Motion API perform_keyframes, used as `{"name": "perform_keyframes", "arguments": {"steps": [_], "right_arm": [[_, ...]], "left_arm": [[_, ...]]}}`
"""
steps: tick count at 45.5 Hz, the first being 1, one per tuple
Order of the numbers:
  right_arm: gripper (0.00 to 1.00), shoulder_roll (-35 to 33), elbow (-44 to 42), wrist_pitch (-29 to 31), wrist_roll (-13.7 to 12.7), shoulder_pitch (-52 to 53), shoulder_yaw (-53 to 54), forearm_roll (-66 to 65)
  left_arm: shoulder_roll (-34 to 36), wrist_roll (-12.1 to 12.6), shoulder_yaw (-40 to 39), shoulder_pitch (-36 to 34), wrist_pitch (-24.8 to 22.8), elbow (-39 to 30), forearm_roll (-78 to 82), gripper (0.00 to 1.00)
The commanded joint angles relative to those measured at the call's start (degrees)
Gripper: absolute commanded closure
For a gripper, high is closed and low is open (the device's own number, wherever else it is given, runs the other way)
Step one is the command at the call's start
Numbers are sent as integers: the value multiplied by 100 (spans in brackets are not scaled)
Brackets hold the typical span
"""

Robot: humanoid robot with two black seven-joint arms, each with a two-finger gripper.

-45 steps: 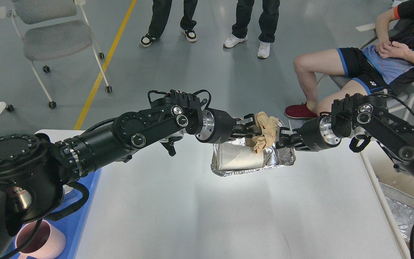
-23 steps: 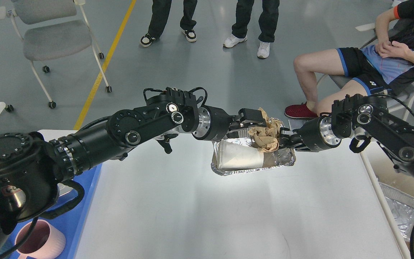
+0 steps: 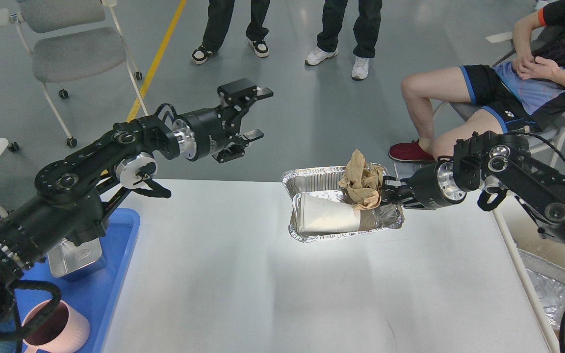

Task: Tidy desktop
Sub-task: 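Carry the foil tray with the right gripper to the bin and drop it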

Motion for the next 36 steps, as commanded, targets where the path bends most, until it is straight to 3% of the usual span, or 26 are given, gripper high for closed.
{"name": "perform_keyframes", "arguments": {"steps": [1, 16, 23, 36], "right_arm": [[100, 0, -8, 0, -5, -11, -1, -9], [100, 9, -69, -9, -6, -2, 200, -9], [100, -97, -105, -17, -6, -46, 570, 9], [100, -1054, -368, -377, -6, -1241, 2125, 211]], "left_arm": [[187, 4, -907, 787, 24, 7, -370, 3], [-120, -5, -3078, 2387, 6, 87, -415, 3], [-217, -5, -3263, 2652, 6, 87, -423, 3], [-191, -14, -3466, 2924, 15, 95, -423, 3]]}}
